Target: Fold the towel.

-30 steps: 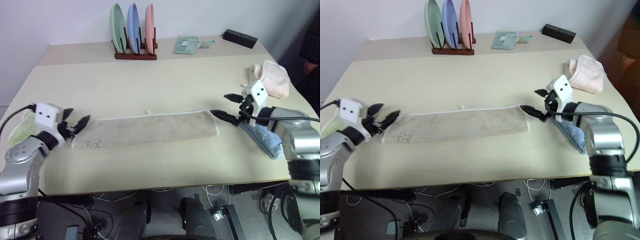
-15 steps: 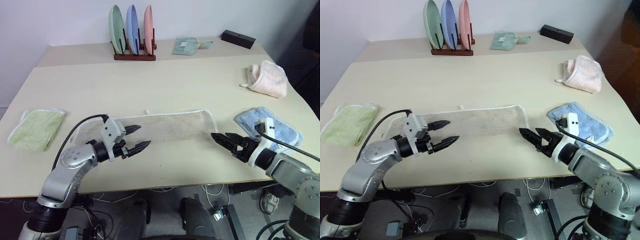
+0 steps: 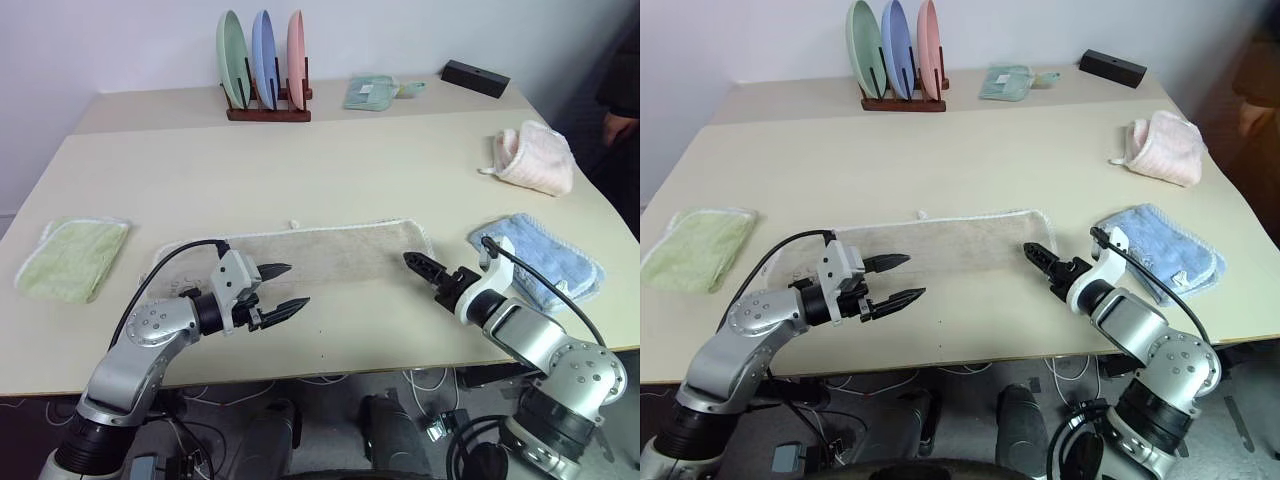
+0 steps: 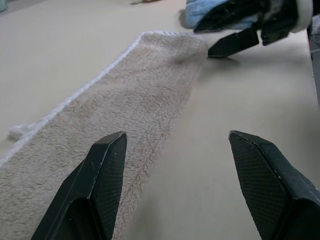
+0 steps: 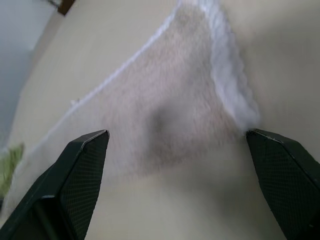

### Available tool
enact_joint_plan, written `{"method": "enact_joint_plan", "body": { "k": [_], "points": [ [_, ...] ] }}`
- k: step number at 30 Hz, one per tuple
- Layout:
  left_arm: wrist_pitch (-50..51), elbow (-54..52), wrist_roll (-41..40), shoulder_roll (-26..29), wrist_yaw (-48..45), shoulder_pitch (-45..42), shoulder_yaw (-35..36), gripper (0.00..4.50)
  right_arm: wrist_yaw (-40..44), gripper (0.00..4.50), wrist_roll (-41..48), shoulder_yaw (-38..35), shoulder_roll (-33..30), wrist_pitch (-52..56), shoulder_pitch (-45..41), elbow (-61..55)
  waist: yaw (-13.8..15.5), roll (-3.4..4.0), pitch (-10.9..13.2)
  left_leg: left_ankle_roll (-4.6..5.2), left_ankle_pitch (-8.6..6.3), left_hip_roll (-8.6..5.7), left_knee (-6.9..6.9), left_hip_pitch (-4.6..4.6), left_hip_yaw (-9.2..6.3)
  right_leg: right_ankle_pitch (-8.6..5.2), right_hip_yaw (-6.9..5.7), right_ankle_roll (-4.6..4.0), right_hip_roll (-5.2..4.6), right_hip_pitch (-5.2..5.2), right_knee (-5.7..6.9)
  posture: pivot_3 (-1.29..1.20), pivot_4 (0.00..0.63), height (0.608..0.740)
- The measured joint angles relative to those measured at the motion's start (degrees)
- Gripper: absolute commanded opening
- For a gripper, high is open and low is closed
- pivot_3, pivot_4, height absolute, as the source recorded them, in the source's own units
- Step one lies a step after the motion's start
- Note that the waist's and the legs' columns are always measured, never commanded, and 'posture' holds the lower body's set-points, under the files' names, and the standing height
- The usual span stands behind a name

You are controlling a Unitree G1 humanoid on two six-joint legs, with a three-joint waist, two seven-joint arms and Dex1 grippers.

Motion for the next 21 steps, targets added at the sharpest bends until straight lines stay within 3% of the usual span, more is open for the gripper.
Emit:
{"method": "enact_joint_plan", "body": {
  "k": [2, 5, 12, 18, 21],
  "points": [
    [0.0, -0.7, 0.0, -0.1, 0.5, 0.4, 0.0, 3.34, -2.7, 4.44, 0.9, -0.5, 0.8, -0.9, -1.6, 1.8, 0.0, 0.0, 0.0, 0.0, 0.0, 0.0, -0.01, 0.01, 0.0, 0.0, 0.0, -0.01, 0.04, 0.0, 0.0, 0.0, 0.15, 0.74],
    [0.1, -1.3, 0.1, -0.2, 1.2, 0.8, 0.0, 3.34, -6.6, 3.59, 2.2, -1.0, 1.9, -3.5, -4.1, 5.4, -0.1, 0.01, 0.0, 0.0, 0.0, 0.0, 0.0, 0.02, 0.01, 0.01, 0.01, -0.03, 0.07, 0.01, 0.0, 0.0, 0.15, 0.74],
    [0.1, -2.4, 0.2, -0.5, 2.6, 1.5, -0.1, 3.34, -10.9, 0.14, 3.8, -0.2, 0.6, -7.4, -4.4, 9.1, -0.1, 0.05, 0.0, 0.0, 0.0, 0.0, -0.02, 0.02, 0.03, 0.01, 0.02, -0.02, 0.07, 0.0, 0.0, 0.0, 0.15, 0.74],
    [0.1, -2.2, 0.9, -0.6, 2.8, 1.2, -0.4, 3.34, -8.9, 0.06, 5.7, 1.7, -7.1, -9.7, -3.5, 5.9, 0.1, 0.06, 0.0, 0.02, 0.0, -0.01, -0.01, -0.01, 0.05, 0.01, 0.02, -0.02, 0.07, 0.0, -0.03, 0.0, 0.15, 0.74],
    [0.0, -1.1, 1.3, -0.6, 2.5, 0.3, -1.1, 3.34, -6.0, 0.06, 6.5, 2.3, -14.8, -10.0, -3.1, 3.8, 0.2, 0.06, 0.0, 0.03, -0.01, -0.01, -0.01, -0.03, 0.06, 0.0, 0.02, -0.01, 0.07, 0.01, -0.05, 0.0, 0.15, 0.74]
  ]
}}
